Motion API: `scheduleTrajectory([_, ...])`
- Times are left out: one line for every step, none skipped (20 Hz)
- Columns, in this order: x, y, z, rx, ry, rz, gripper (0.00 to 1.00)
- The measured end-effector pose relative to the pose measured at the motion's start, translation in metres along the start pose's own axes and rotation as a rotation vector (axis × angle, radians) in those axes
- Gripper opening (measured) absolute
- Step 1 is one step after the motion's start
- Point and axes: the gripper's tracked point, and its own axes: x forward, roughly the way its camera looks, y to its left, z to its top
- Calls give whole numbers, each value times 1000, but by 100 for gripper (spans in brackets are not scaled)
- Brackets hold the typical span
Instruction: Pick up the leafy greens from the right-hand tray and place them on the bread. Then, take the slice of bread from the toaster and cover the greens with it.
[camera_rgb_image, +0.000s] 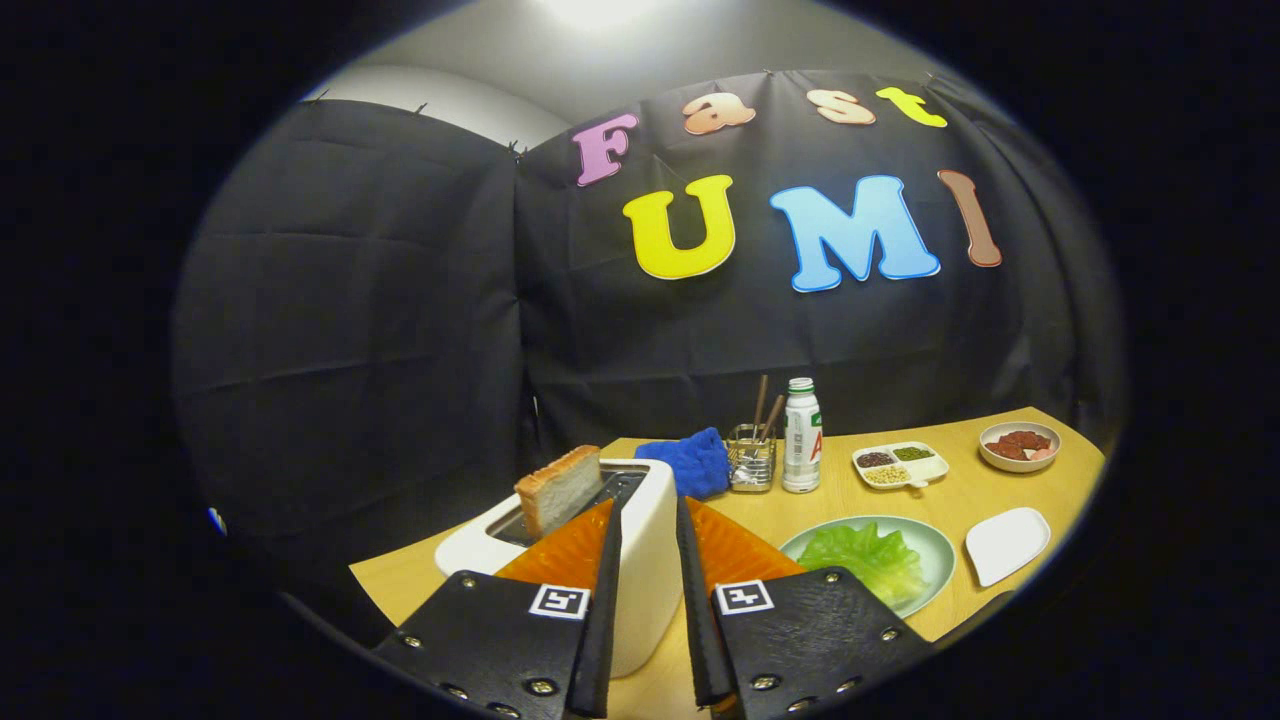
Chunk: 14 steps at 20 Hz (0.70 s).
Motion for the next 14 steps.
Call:
scheduleTrajectory([5,12,-4,6,13,11,32])
scheduleTrajectory([9,23,-8,12,34,28,32])
scheduleTrajectory([15,34,-12,19,51,42,32])
scheduleTrajectory([19,41,-15,22,67,44,32])
scheduleTrajectory([22,46,-17,17,77,48,32])
scheduleTrajectory([26,51,-18,8,79,45,32])
scheduleTrajectory([30,52,-18,-1,74,32,32])
scheduleTrajectory([34,53,-19,-10,68,22,32])
scheduleTrajectory([38,53,-20,-15,68,10,32])
scheduleTrajectory([43,54,-21,-16,72,3,32])
scheduleTrajectory([46,56,-23,-14,75,-4,32])
scheduleTrajectory([51,59,-23,-9,77,-8,32])
scheduleTrajectory([55,60,-24,-9,80,-20,32])
scheduleTrajectory([58,61,-27,-9,85,-30,32])
